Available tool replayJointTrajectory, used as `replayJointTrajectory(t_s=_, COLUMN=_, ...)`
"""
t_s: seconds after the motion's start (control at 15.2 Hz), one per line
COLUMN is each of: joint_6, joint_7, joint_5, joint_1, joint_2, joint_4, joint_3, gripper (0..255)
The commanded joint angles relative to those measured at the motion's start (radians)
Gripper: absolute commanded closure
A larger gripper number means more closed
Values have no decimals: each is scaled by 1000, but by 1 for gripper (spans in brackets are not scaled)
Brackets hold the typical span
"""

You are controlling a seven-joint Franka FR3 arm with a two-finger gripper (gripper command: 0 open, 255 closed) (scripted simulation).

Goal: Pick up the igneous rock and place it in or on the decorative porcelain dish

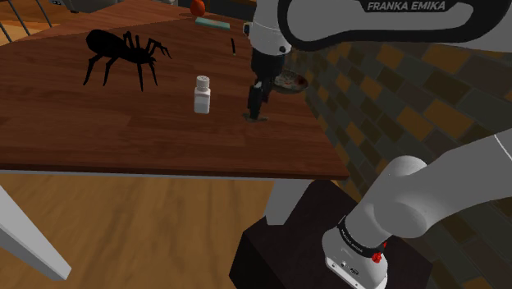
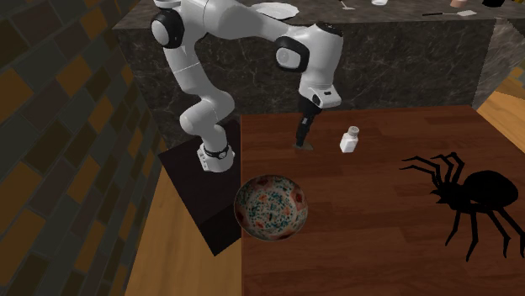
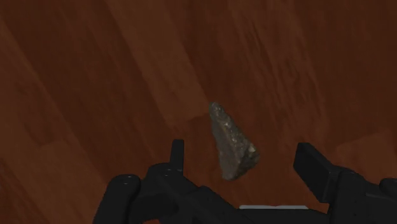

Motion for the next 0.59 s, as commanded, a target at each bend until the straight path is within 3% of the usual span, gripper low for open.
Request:
replayJointTrajectory(t_s=0.0, joint_6=54, joint_7=-464, joint_5=83, joint_1=73, joint_2=-101, joint_4=-87, joint_3=-163, gripper=0)
replayJointTrajectory(t_s=0.53, joint_6=159, joint_7=-461, joint_5=83, joint_1=83, joint_2=-89, joint_4=-179, joint_3=-164, gripper=0)
